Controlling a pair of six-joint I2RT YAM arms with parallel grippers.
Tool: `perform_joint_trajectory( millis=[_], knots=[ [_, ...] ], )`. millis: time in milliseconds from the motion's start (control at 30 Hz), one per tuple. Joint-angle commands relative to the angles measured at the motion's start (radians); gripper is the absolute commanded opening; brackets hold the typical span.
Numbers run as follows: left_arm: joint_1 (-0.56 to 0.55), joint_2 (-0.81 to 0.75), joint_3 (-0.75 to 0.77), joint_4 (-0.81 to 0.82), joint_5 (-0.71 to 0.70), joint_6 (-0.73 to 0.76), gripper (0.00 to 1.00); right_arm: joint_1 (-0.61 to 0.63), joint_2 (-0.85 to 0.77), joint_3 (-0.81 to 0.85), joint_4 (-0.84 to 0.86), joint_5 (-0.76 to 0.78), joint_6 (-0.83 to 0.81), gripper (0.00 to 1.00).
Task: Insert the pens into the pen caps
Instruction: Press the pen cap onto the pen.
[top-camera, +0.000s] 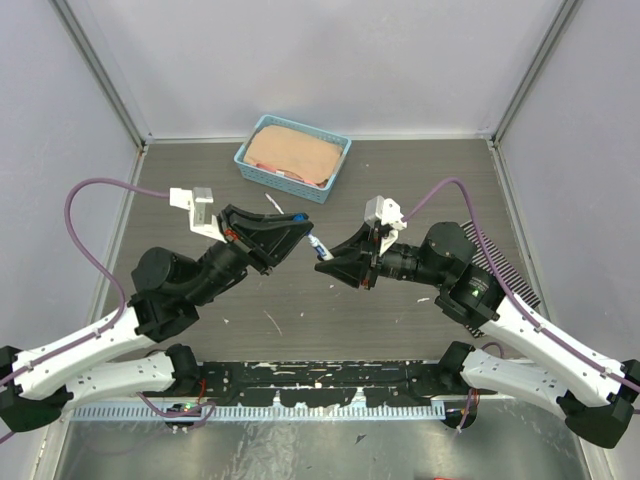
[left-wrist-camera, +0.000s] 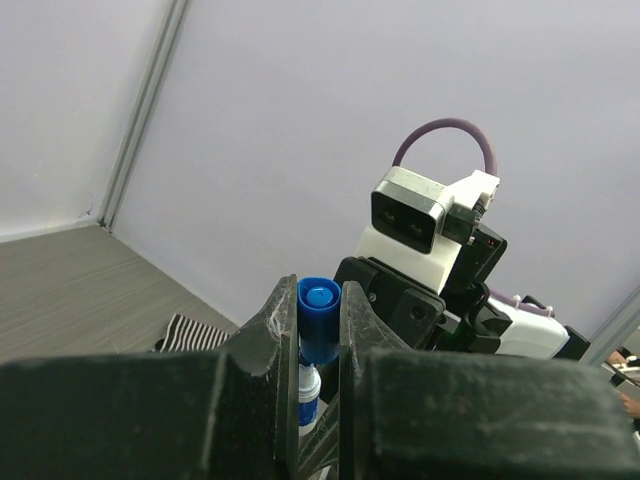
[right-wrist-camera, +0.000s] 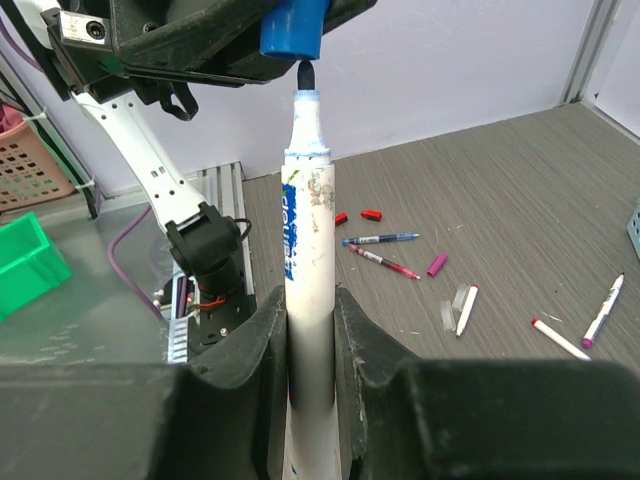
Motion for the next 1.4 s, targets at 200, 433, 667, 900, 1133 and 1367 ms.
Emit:
perform_joint_trajectory(
  millis=[200,433,667,900,1133,1367],
  knots=[
    [-0.005,0.013,-0.017,0.034,0.016,-0.037,0.00,-0.001,-0.033,0.045,0.068,0.022,0.003,0.00],
    [-0.005,0.004,-0.010,0.033,-0.008,-0.013,0.00,-0.002,-0.032,0.048,0.051,0.016,-0.002,0.01],
    [-0.005,-0.010,0.004,0.026,-0.033,0.026,0.00,-0.001,-0.026,0.046,0.050,0.011,0.003,0.00],
    [-0.005,0.006,0.005,0.036,-0.014,0.010,0.00,0.000,-0.007,0.052,0.065,0.005,0.003,0.00],
    [-0.005,0.010,0.005,0.043,0.002,-0.001,0.00,-0.001,0.009,0.053,0.071,0.009,0.002,0.00],
    [-0.005,0.008,-0.005,0.040,0.005,-0.012,0.00,-0.002,-0.002,0.054,0.078,0.036,0.001,0.00]
  ],
)
